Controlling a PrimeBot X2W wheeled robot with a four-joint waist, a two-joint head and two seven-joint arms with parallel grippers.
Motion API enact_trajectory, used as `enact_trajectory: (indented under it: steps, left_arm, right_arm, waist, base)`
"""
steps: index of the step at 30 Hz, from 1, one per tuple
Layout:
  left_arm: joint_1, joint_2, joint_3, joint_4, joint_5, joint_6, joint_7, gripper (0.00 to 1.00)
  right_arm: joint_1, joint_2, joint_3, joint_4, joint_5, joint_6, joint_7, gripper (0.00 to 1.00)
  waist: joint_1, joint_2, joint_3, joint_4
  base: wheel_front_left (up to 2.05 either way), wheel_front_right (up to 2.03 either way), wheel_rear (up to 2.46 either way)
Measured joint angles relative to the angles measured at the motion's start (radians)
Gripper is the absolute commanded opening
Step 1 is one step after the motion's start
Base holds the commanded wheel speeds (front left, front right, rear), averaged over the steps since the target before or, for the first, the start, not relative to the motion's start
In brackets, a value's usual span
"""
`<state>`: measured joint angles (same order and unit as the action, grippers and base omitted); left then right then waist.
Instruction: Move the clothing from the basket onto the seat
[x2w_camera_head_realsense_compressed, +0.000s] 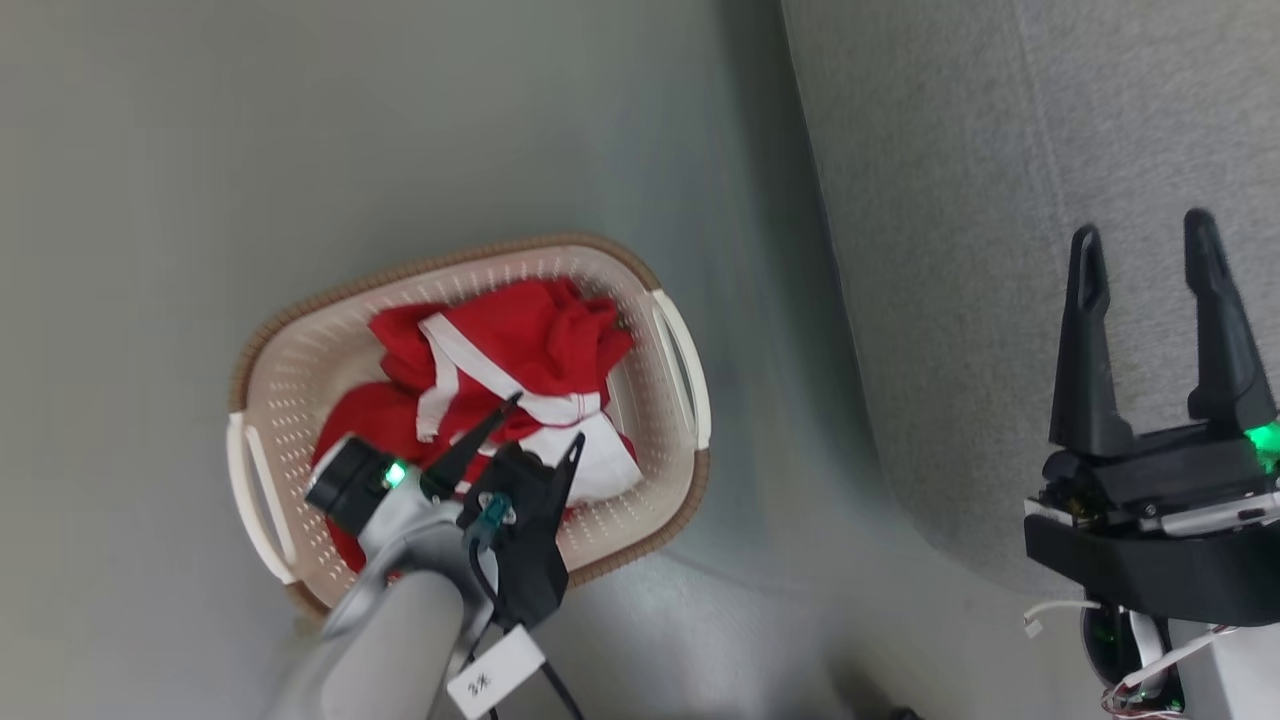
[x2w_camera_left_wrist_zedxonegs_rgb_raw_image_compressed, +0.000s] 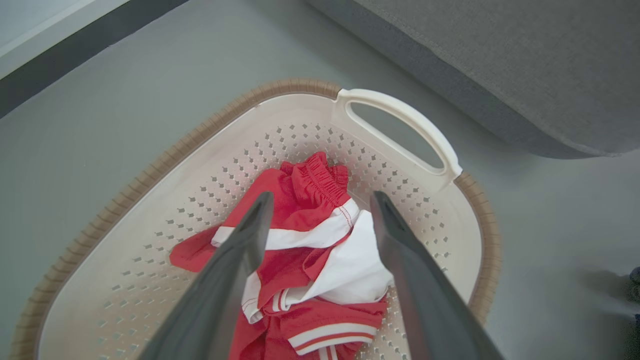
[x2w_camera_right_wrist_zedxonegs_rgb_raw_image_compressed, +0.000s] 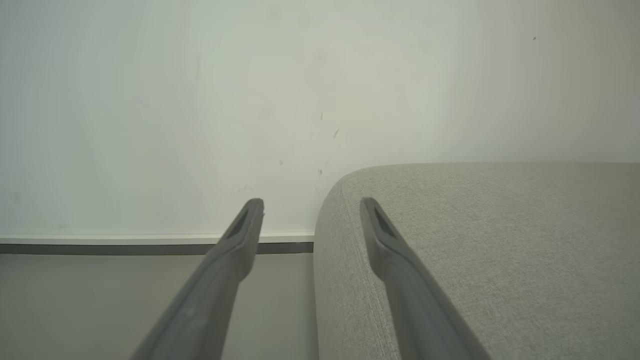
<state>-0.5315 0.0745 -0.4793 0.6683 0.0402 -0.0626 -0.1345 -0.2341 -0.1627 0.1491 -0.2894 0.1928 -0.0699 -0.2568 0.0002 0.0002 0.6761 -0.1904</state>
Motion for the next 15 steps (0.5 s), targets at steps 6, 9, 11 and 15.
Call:
enact_trajectory:
  steps: [6,9,11,15]
  left_arm:
    - [-0.086,0.0,-0.003,0.048,0.026,-0.001,0.019,1.0]
    - [-0.112,0.001,-0.004,0.061,0.03,-0.006,0.02,1.0]
    - [-0.137,0.001,-0.004,0.071,0.032,-0.008,0.02,1.0]
    - [-0.192,0.005,-0.005,0.093,0.042,-0.008,0.03,1.0]
  right_arm:
    - [-0.046,0.011,0.001,-0.042,-0.006,0.006,0.0,1.0]
    - [-0.058,0.015,0.002,-0.054,-0.008,0.006,0.0,1.0]
    - [-0.074,0.019,0.001,-0.065,-0.008,0.008,0.0,1.0]
    - [-0.107,0.026,0.0,-0.088,-0.009,0.009,0.0,1.0]
  waist:
    - [0.0,0.0,0.092,-0.019]
    - [0.0,0.0,0.123,-0.025]
    - [0.0,-0.0001,0.154,-0.029]
    - [0.0,-0.0001,0.215,-0.037]
  base:
    - [0.0,0.0,0.0]
    - [0.0,0.0,0.0]
    - [0.0,0.0,0.0]
    - [0.0,0.0,0.0]
